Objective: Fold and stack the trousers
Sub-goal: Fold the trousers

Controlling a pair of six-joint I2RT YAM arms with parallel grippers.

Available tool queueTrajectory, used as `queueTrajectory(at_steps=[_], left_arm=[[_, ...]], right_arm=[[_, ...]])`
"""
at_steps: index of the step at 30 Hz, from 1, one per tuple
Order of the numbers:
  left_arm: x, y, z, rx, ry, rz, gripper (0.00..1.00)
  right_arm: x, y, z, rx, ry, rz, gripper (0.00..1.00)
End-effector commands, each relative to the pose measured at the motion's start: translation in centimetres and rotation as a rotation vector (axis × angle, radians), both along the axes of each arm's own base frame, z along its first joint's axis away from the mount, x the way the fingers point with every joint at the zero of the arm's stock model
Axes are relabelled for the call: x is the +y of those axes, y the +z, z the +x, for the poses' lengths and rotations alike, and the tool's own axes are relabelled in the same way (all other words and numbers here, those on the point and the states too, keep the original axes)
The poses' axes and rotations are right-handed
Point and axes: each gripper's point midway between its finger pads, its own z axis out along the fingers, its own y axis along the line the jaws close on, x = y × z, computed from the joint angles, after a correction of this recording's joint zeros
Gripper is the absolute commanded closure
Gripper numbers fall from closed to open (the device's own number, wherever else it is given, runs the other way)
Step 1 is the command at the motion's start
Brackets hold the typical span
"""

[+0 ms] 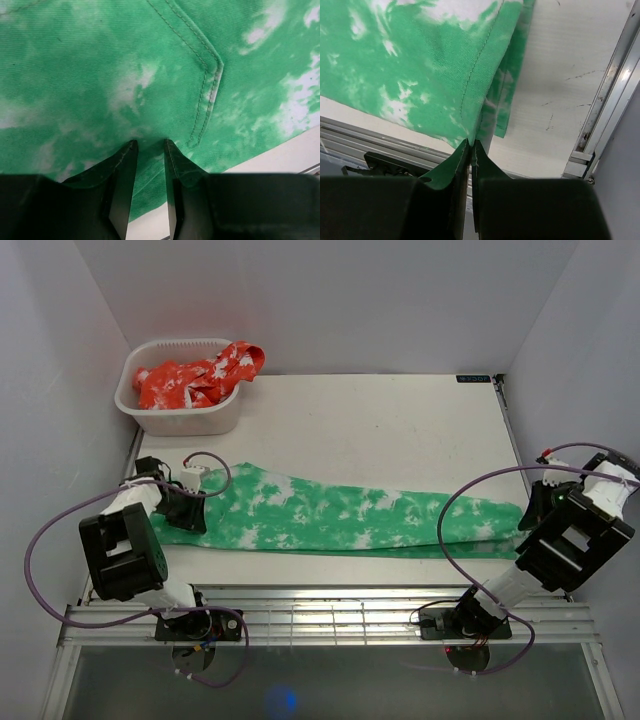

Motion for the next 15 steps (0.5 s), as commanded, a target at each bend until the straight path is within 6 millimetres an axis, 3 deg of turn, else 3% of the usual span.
queueTrajectory(at_steps=[1,4,8,12,13,14,15], left_arm=[[1.8,-3.2,-1.1,0.086,0.038,0.071,0.6],[2.1,-2.9,-0.6,0.076,0.042,0.077,0.6],[2.4,-2.8,-0.1,0.072,0.046,0.083,0.6],[1.9,-2.0,0.3,0.047,0.034,0.055,0.53],[1.1,-1.0,0.6,0.018,0.022,0.018,0.48],[0.6,-0.1,0.9,-0.008,0.007,-0.007,0.45],[0.2,0.8,1.1,-0.038,-0.018,-0.026,0.43]], right_arm=[[-1.3,-2.8,-2.0,0.069,-0.011,-0.037,0.92],[-1.1,-5.7,-3.5,0.133,-0.029,-0.016,0.92],[-2.2,-8.7,-3.4,0.153,-0.059,-0.046,0.92],[-2.9,-9.1,-1.9,0.12,-0.097,-0.04,0.92],[-3.3,-8.6,-1.1,0.096,-0.104,-0.041,0.92],[-3.5,-8.3,-0.8,0.085,-0.108,-0.046,0.87],[-3.7,-7.8,-0.4,0.073,-0.109,-0.051,0.76]])
